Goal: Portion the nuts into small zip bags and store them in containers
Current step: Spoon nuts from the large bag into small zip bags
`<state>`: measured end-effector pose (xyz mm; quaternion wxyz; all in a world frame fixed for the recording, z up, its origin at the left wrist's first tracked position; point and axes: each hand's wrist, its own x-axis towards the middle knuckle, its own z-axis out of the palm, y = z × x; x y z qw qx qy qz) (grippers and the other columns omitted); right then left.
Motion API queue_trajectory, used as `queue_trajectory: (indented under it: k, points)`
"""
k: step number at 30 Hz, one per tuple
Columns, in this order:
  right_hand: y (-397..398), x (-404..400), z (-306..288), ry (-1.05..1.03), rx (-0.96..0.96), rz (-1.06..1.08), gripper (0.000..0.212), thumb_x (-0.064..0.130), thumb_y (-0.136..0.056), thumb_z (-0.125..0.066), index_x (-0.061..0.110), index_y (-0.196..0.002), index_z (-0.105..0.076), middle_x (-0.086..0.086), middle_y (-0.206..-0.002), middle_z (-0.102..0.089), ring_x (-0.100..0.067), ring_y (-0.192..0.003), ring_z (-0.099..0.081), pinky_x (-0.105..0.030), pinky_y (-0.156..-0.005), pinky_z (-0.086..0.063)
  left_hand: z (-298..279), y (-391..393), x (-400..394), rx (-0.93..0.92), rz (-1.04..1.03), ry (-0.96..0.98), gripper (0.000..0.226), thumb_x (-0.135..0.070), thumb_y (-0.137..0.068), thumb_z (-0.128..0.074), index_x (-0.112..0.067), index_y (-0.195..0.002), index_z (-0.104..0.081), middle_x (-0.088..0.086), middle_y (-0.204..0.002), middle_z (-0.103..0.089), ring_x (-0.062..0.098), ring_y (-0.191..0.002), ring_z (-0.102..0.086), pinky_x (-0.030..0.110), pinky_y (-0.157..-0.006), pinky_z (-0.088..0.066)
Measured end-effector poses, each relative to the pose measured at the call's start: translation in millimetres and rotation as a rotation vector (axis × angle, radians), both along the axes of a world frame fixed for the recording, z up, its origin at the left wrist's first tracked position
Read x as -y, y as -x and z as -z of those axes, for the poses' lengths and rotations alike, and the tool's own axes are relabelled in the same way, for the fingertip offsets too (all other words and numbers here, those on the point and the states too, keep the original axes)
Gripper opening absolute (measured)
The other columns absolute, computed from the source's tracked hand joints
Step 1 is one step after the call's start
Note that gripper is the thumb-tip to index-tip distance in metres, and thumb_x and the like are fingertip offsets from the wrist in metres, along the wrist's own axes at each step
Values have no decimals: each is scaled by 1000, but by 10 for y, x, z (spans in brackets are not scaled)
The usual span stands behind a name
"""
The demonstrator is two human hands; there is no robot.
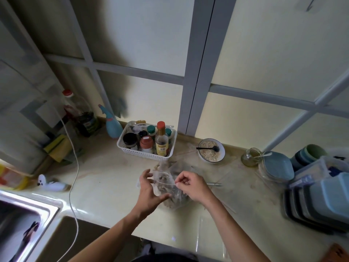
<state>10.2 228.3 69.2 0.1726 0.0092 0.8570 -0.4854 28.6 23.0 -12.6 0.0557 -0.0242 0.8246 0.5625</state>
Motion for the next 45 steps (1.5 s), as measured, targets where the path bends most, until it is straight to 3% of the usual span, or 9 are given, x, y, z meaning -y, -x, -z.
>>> queue_trajectory:
  k: [7, 11, 14, 22, 27, 34, 38, 41, 45]
  points:
    - [-5, 4, -135, 108, -42, -95, 8, 21, -88, -72, 29, -85, -70, -2, -78, -71, -13, -65, -62, -29, -65, -52, -112, -23, 72, -4, 46, -16, 98, -18, -74, -82, -31, -142, -13, 0, -132, -39, -2, -117, -47, 10, -93, -44]
    - [-3, -38, -173, 192, -85, 56, 8, 15, -88, -71, 22, -85, -71, 5, -76, -69, -9, -66, -60, -26, -66, -49, -199, -56, 68, 12, -20, -55, 80, -21, -76, -65, -33, -139, -17, 3, -119, -53, 11, -112, -54, 26, -96, -44]
    - [27, -112, -132, -47, -58, 81, 9, 18, -87, -71, 25, -82, -71, 13, -75, -69, 1, -64, -58, -19, -68, -46, -257, -67, 50, 31, -38, -31, 63, -19, -82, -65, -28, -134, -31, 2, -99, -64, 11, -99, -61, 33, -94, -49]
    - [68, -201, -159, -77, -38, 72, 7, 19, -87, -70, 25, -83, -71, 9, -79, -71, -5, -72, -62, -19, -72, -51, -291, -84, 60, -27, -28, 65, 14, -19, -88, -69, -29, -93, -61, -7, -89, -67, 13, -84, -62, 44, -82, -55]
    - [40, -120, -124, 12, 48, 125, 6, 15, -88, -71, 20, -86, -71, 4, -75, -72, -8, -64, -68, -25, -67, -55, -249, -98, -10, 20, -149, 14, 20, -29, -84, -68, -30, -98, -54, -4, -104, -60, 13, -96, -62, 43, -82, -56]
    - [-74, 69, -151, 433, 252, 31, 11, 8, -95, -68, 3, -104, -69, -7, -79, -73, -16, -59, -65, -23, -57, -46, -251, -211, -270, 85, 17, -116, 112, -22, -66, -88, -21, -146, -10, -11, -125, -45, -16, -113, -49, 6, -89, -43]
    - [-132, -94, 38, 542, 490, 58, 12, 14, -100, -60, 5, -104, -67, -10, -89, -74, -18, -64, -66, -22, -58, -45, -252, -224, -312, 46, -110, -26, 101, -50, -61, -80, -25, -140, -21, -24, -121, -44, -6, -114, -54, 9, -92, -41]
    - [-152, -378, 476, 358, 728, 444, 15, 15, -97, -55, 12, -84, -62, -3, -65, -67, -9, -45, -55, -17, -41, -31, -175, -213, -272, 52, -110, 88, 89, -42, -63, -76, -27, -137, -30, -23, -116, -49, 12, -108, -58, 37, -95, -50]
    - [-219, -773, 961, 528, 907, 839, 16, 25, -96, -61, 10, -98, -55, -6, -58, -54, -10, -35, -47, -13, -34, -27, -119, -181, -208, 76, -67, 195, 62, -48, -70, -76, -32, -120, -44, -10, -110, -55, 13, -102, -58, 41, -87, -52]
